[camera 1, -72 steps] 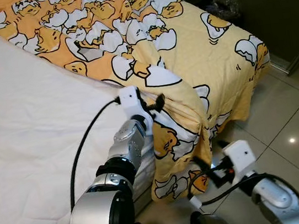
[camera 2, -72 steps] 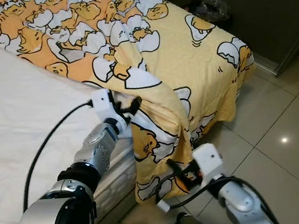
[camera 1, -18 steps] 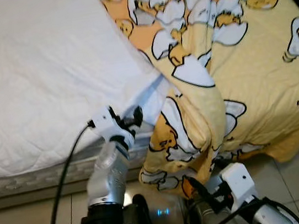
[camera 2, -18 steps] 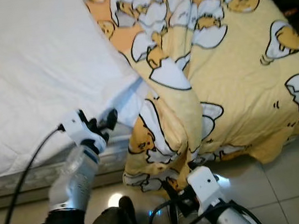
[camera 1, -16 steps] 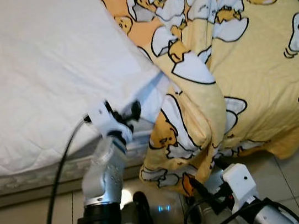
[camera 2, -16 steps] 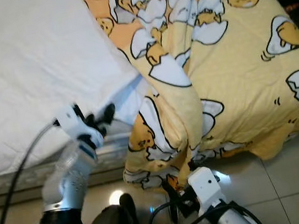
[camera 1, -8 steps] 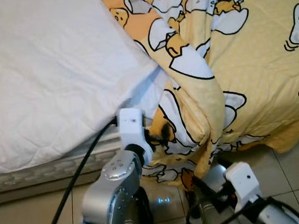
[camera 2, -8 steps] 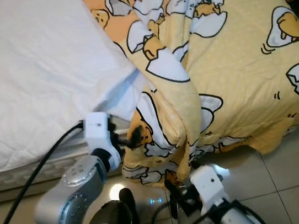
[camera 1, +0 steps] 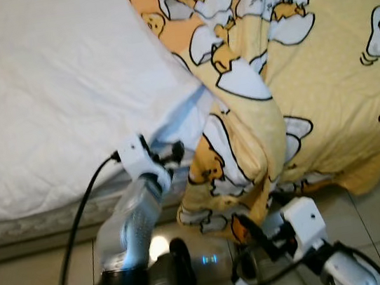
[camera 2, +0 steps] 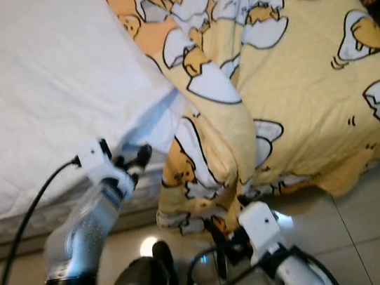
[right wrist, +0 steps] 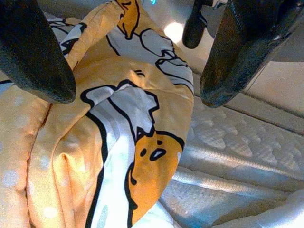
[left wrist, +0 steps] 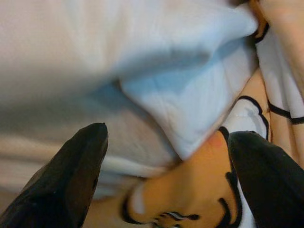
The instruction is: Clean up the room
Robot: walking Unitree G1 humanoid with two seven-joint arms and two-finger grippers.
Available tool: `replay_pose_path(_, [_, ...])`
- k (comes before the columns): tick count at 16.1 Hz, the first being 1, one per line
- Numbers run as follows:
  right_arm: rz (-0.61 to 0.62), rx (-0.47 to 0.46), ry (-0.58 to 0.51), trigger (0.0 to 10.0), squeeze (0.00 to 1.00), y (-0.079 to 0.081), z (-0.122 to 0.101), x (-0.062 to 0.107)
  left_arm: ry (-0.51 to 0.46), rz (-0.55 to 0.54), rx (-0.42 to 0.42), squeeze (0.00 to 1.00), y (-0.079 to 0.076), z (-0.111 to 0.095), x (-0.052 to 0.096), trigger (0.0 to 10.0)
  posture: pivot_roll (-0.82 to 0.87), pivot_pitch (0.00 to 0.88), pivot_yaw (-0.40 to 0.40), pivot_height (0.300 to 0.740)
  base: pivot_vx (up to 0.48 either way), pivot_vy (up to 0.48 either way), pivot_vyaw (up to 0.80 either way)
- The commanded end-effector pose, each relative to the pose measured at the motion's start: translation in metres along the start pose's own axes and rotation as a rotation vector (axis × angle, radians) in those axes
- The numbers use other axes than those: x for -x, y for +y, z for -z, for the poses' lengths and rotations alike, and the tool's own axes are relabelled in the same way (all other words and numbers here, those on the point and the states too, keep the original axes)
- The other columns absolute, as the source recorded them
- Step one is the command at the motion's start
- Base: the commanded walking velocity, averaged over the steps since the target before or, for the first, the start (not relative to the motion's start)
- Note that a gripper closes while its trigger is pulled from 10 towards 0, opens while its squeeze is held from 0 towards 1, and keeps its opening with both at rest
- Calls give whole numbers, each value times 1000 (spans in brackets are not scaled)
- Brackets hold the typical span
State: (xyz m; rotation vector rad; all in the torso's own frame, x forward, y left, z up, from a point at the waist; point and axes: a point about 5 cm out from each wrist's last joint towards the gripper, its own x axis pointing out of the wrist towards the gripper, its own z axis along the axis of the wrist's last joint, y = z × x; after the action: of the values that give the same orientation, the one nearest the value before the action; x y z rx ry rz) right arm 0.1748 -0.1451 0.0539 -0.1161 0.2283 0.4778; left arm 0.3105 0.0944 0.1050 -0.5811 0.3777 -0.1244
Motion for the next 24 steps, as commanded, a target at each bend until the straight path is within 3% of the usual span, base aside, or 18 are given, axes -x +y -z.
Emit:
replay_pose_path(1, [-11,-14,17,10000,8,4,3,2,79,-39,82,0,11,28,-5,10000,-274,292,41,731,0,0,0])
replay_pose_path(4, [-13,-18,16,10000,4,6,2,2,90,-61,94,0,20,37,-22,10000,-282,301,40,731,0,0,0])
replay_pose_path(8, [-8,-17,16,10000,4,7,1,5,-4,-59,91,0,14,17,-39,10000,-313,305,44,731,0,0,0])
replay_pose_path(10, [7,-18,20,10000,8,5,2,8,-64,-49,58,0,15,5,-42,10000,-319,307,47,731,0,0,0])
replay_pose_path(14, [2,-22,26,10000,4,8,2,10,-95,-72,39,0,20,5,-46,10000,-320,310,44,731,0,0,0])
replay_pose_path(18, [-1,-20,24,10000,8,7,1,14,-161,14,9,0,0,-7,-53,10000,-342,317,35,731,0,0,0])
replay_pose_path(22, [1,-19,36,10000,4,8,0,21,-150,-3,15,0,-5,-5,-57,10000,-372,331,22,731,0,0,0])
replay_pose_path(24, [0,-22,48,10000,8,11,1,26,-99,-33,38,0,-6,6,-58,10000,-386,349,19,731,0,0,0])
